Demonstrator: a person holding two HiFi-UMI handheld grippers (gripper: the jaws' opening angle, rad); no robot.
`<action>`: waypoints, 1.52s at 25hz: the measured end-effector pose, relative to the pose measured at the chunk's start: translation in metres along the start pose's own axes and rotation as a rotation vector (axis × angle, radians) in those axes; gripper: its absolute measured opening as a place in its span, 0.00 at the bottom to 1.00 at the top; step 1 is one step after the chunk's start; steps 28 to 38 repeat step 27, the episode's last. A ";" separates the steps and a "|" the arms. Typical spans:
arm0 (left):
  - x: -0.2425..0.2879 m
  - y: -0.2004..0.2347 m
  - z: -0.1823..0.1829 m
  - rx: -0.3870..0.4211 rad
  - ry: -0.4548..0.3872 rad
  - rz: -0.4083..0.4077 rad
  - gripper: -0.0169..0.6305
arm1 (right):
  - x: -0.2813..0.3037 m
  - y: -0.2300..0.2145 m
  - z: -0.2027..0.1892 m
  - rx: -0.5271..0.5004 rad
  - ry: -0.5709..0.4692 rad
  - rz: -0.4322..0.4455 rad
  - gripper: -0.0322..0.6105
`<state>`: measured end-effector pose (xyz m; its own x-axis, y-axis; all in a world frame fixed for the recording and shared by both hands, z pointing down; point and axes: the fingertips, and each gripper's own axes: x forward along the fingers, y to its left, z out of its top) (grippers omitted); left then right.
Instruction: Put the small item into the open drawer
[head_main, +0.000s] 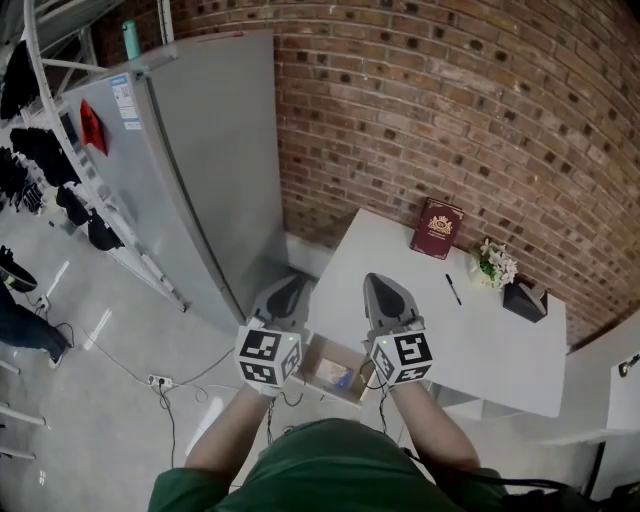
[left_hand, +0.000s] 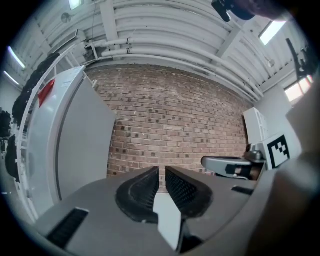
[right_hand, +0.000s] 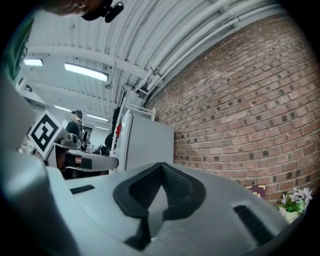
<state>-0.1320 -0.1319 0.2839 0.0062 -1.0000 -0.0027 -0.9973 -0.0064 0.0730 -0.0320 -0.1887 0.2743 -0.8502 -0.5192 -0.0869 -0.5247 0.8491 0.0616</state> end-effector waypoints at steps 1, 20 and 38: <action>-0.001 0.000 0.000 -0.001 0.000 -0.002 0.09 | -0.001 0.001 0.001 -0.002 0.000 0.002 0.05; -0.021 0.009 -0.005 -0.006 -0.003 -0.030 0.09 | -0.003 0.032 -0.001 -0.036 0.021 0.004 0.05; -0.025 0.012 -0.006 -0.006 -0.001 -0.044 0.09 | -0.003 0.039 -0.005 -0.038 0.027 -0.004 0.05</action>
